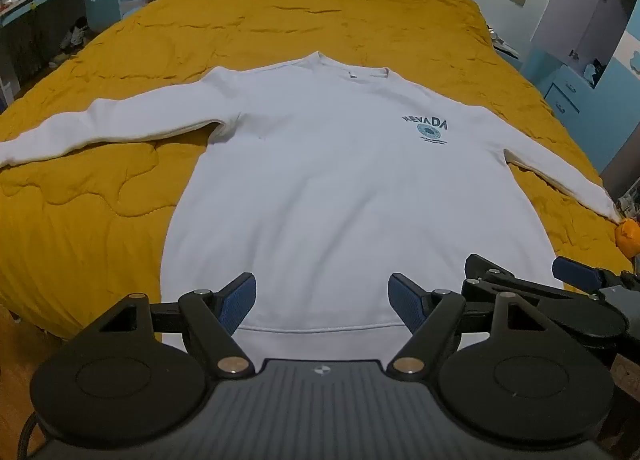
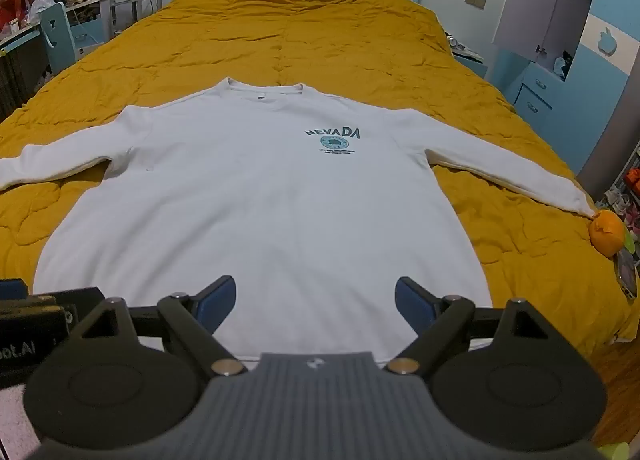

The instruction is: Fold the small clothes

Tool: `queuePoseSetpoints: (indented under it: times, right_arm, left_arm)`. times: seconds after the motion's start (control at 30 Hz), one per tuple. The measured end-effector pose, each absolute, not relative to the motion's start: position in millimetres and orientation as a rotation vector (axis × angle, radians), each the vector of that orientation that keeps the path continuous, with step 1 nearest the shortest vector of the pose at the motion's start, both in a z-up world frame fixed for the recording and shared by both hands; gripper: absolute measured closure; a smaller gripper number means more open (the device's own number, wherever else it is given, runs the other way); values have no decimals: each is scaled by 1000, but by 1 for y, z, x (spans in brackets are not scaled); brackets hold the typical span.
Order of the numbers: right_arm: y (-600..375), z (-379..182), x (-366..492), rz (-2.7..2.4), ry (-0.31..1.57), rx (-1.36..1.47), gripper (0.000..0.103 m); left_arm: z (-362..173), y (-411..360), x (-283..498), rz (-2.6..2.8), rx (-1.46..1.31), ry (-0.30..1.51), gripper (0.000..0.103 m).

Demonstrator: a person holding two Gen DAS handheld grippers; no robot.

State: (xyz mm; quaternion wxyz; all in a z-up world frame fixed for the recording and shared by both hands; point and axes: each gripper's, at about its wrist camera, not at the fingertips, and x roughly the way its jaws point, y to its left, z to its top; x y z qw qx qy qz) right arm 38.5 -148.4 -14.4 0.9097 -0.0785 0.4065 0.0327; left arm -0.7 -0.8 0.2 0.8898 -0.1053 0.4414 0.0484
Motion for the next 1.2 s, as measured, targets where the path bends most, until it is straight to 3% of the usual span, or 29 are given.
queuePoseSetpoints:
  times: [1.2]
  right_arm:
    - [-151,-11,37,72,833,-149,20]
  left_arm:
    - [-3,-3,0,101,-224,927,14]
